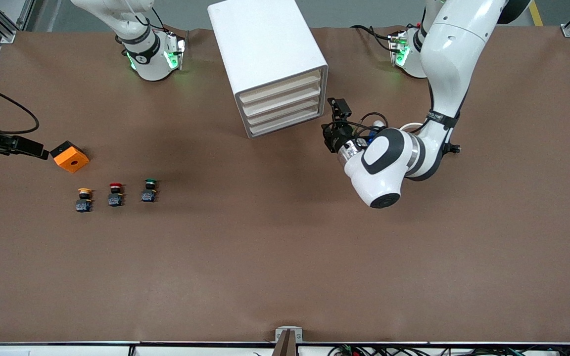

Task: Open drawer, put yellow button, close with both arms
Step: 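Grasp the top drawer's front edge with the left gripper, then pull the drawer open with the left gripper while the right gripper grasps the yellow button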

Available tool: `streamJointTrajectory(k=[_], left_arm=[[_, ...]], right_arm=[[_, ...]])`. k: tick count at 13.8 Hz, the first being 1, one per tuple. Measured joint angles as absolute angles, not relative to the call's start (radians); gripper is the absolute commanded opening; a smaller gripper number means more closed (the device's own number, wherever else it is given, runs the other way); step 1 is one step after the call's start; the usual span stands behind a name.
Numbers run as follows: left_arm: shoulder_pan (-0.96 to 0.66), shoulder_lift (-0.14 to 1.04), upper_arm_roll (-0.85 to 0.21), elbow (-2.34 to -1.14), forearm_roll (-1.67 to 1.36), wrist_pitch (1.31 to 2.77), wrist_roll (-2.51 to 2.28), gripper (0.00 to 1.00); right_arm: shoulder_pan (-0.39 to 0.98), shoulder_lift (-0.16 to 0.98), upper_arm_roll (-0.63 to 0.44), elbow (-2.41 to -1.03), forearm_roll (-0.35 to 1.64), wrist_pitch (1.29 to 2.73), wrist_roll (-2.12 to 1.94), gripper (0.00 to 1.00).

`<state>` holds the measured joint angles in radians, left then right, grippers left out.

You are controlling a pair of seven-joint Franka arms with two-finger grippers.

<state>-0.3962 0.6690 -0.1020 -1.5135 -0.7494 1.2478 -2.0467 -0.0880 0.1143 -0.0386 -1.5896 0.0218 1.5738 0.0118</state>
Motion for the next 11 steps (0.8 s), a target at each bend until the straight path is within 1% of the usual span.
streamJointTrajectory(k=[2, 3, 4, 5, 6, 8, 9, 10, 11], left_arm=[[-0.402, 0.686, -0.102, -1.514, -0.769, 1.229, -2.092, 1.0], [-0.403, 0.701, -0.102, -1.514, -0.786, 1.224, -2.122, 0.9], [-0.403, 0.711, -0.102, -1.514, -0.797, 1.217, -2.132, 0.86], [-0.405, 0.719, -0.102, -1.514, -0.813, 1.211, -2.137, 0.77], [-0.408, 0.724, -0.102, -1.514, -0.829, 1.207, -2.14, 0.69], [-0.418, 0.734, -0.102, -1.514, -0.861, 1.202, -2.143, 0.67], [-0.425, 0.737, -0.102, -1.514, -0.87, 1.198, -2.144, 0.65], [-0.435, 0.739, -0.102, -1.514, -0.875, 1.191, -2.144, 0.57], [-0.447, 0.739, -0.102, -1.515, -0.878, 1.186, -2.144, 0.57]], right_arm=[[-0.094, 0.118, -0.039, -1.59, 0.022, 1.594, 0.006, 1.0], [-0.1, 0.125, -0.039, -1.593, 0.022, 1.626, -0.013, 1.0], [-0.104, 0.133, -0.039, -1.596, 0.022, 1.648, -0.024, 1.0], [-0.11, 0.144, -0.039, -1.604, 0.022, 1.677, -0.039, 1.0], [-0.118, 0.157, -0.039, -1.614, 0.022, 1.703, -0.052, 1.0], [-0.134, 0.194, -0.039, -1.631, 0.022, 1.763, -0.065, 1.0], [-0.143, 0.213, -0.039, -1.646, 0.022, 1.805, -0.076, 1.0], [-0.152, 0.228, -0.039, -1.668, 0.022, 1.859, -0.096, 1.0], [-0.161, 0.24, -0.039, -1.698, 0.022, 1.919, -0.112, 1.0]])
